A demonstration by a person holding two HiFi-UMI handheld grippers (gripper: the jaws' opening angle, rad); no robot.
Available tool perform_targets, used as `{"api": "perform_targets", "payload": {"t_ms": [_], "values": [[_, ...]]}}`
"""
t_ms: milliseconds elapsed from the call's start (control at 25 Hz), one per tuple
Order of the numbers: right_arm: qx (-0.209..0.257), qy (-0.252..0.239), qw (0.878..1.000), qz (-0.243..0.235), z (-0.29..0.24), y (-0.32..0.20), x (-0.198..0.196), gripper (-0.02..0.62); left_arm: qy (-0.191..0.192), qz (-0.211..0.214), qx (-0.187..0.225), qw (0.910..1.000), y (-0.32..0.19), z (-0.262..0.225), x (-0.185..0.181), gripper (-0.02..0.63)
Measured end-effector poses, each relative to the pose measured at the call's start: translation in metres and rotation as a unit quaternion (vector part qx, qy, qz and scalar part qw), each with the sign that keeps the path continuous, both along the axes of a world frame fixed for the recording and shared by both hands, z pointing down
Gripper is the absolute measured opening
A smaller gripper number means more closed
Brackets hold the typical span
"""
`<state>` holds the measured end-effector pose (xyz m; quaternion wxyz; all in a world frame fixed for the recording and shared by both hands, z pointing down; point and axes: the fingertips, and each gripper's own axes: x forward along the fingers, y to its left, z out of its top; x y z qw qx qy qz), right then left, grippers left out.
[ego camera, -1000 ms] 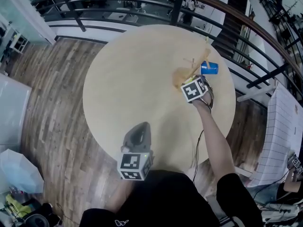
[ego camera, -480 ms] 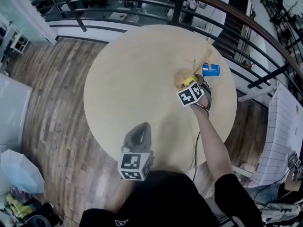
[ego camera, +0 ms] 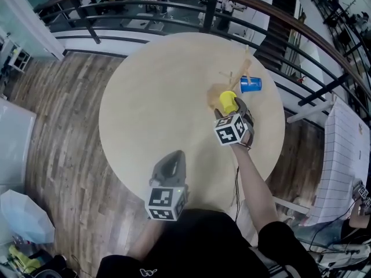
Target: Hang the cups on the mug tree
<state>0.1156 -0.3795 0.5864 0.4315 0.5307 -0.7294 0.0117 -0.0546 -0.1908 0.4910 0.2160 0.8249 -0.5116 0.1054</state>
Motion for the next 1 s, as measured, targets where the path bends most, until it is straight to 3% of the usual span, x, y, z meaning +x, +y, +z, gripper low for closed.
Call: {"api": "perform_targets", "payload": {"t_ms": [160,280,400,520,680,840,1000], "values": [[0.077,-0.085,0.993,-0.006,-0.049,0.042,-0.010,0.357,0.003,0.002,0.006,1.0000,0.001,-0.005,0.001,0.000],[0.133,-0.172,0.976,-0.015,-0.097,0.078,-0.016,0.348,0.006,0.006,0.016,0.9998,-0.001,-0.013,0.001,0.000],[0.182,-0.241,0.953,-0.019,-0.141,0.116,-0.015,0.268,0.009,0.014,0.031,0.9994,-0.003,-0.024,0.003,0.000],[0.222,-0.273,0.936,-0.013,-0.173,0.154,-0.006,0.159,0.013,0.026,0.046,0.9985,-0.002,-0.038,0.011,0.000],[0.239,-0.294,0.925,0.010,-0.183,0.201,0.004,0.097,0.015,0.048,0.060,0.9969,0.008,-0.049,0.026,0.000],[0.200,-0.329,0.923,0.008,-0.157,0.241,-0.015,0.048,0.012,0.063,0.061,0.9961,0.019,-0.047,0.036,0.000],[0.202,-0.350,0.914,0.011,-0.154,0.259,-0.026,0.014,0.007,0.075,0.068,0.9949,0.027,-0.049,0.046,0.000]]}}
